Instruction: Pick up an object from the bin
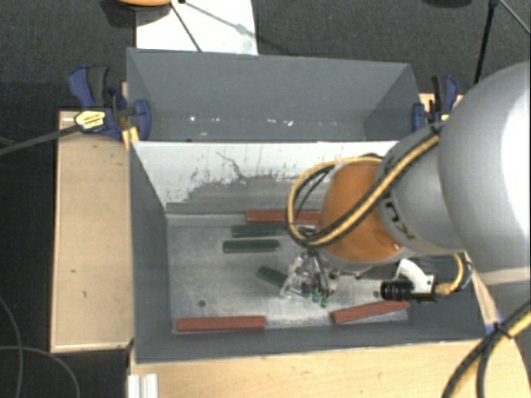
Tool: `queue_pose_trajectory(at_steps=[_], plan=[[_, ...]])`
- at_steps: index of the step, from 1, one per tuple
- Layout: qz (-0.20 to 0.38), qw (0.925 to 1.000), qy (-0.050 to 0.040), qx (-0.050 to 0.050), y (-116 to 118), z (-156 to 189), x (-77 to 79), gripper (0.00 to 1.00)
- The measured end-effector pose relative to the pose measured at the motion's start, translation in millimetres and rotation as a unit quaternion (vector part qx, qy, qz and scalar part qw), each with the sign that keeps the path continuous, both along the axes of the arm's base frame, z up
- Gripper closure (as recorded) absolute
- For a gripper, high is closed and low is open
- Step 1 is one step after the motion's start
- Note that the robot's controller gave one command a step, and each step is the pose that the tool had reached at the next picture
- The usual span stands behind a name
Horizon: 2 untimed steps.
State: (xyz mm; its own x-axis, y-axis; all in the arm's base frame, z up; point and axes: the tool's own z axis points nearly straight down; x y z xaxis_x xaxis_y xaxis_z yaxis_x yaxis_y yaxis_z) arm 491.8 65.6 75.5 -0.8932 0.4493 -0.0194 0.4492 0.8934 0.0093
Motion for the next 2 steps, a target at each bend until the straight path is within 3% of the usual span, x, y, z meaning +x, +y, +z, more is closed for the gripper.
queue_pose_trajectory(at_steps=[1, 2], plan=[[0.000, 1.0000, 0.0008, 0.000, 0, 1, -0.6, 1.00], [0.061, 0.9981, 0.0095, 0.000, -44, 45, 20.1, 1.00]])
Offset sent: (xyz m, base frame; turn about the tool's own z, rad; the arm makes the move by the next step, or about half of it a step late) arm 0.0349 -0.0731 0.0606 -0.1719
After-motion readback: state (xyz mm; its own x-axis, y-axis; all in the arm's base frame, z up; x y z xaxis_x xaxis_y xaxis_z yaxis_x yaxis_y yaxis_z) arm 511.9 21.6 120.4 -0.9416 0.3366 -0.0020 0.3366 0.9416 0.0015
